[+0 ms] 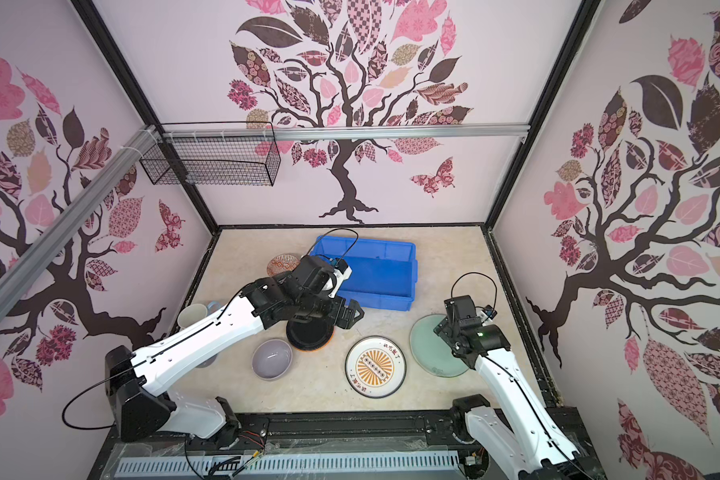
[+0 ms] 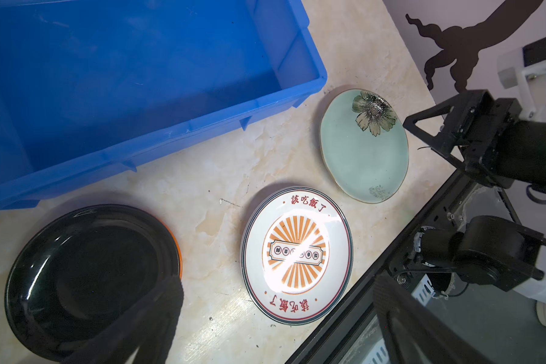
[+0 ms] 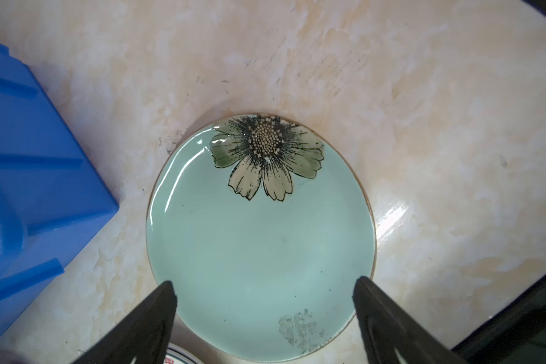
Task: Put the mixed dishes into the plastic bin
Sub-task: 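Grasp the green flower plate rim with right gripper while left hovers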
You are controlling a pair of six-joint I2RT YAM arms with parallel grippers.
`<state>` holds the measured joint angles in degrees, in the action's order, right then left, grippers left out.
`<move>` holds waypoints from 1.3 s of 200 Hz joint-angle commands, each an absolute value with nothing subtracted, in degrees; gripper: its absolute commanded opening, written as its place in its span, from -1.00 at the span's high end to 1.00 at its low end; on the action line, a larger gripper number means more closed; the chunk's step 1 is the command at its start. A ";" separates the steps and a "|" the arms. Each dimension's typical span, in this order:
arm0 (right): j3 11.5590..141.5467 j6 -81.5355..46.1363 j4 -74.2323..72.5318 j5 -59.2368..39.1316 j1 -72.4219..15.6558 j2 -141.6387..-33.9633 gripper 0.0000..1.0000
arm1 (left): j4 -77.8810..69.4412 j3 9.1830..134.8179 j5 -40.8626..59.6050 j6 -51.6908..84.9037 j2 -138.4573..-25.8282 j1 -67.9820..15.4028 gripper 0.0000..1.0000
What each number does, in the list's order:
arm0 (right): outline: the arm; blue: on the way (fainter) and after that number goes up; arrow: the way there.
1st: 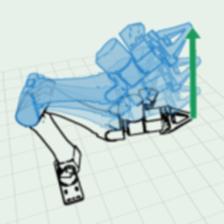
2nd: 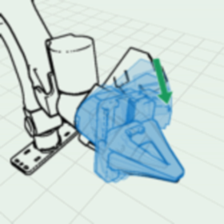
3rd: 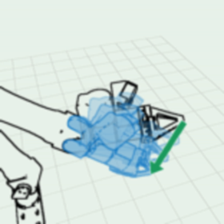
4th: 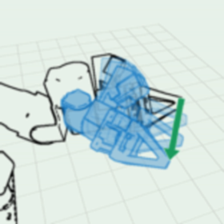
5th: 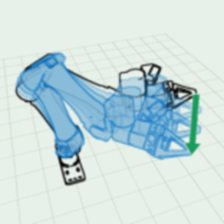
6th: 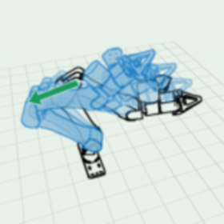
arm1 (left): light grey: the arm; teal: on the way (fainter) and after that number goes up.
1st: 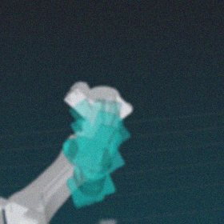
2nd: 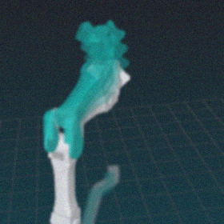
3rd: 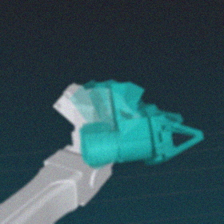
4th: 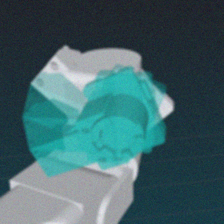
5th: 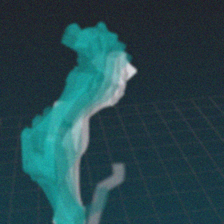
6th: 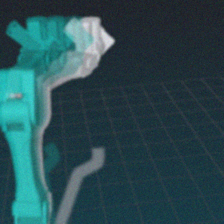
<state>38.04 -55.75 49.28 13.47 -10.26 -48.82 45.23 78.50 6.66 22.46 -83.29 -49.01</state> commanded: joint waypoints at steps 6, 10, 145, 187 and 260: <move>36.20 -62.82 53.95 11.47 -10.29 -46.48 -0.73 | 44.75 78.09 6.51 20.97 -83.25 -48.87 -0.97; 35.89 -63.36 54.45 10.91 -10.28 -46.15 -0.71 | 45.36 78.47 6.73 20.77 -83.45 -48.87 -0.97; 29.84 -72.72 56.88 5.97 -14.52 -43.45 -0.57 | 47.34 73.99 10.90 18.96 -78.66 -48.80 -0.97; 26.86 -77.80 54.94 6.50 -18.37 -43.56 -0.57 | 49.35 74.35 10.54 16.92 -79.03 -48.26 -0.97; 19.60 -79.08 45.76 8.96 -18.44 -38.78 -0.43 | 47.96 73.38 13.88 16.88 -81.01 -45.45 -0.97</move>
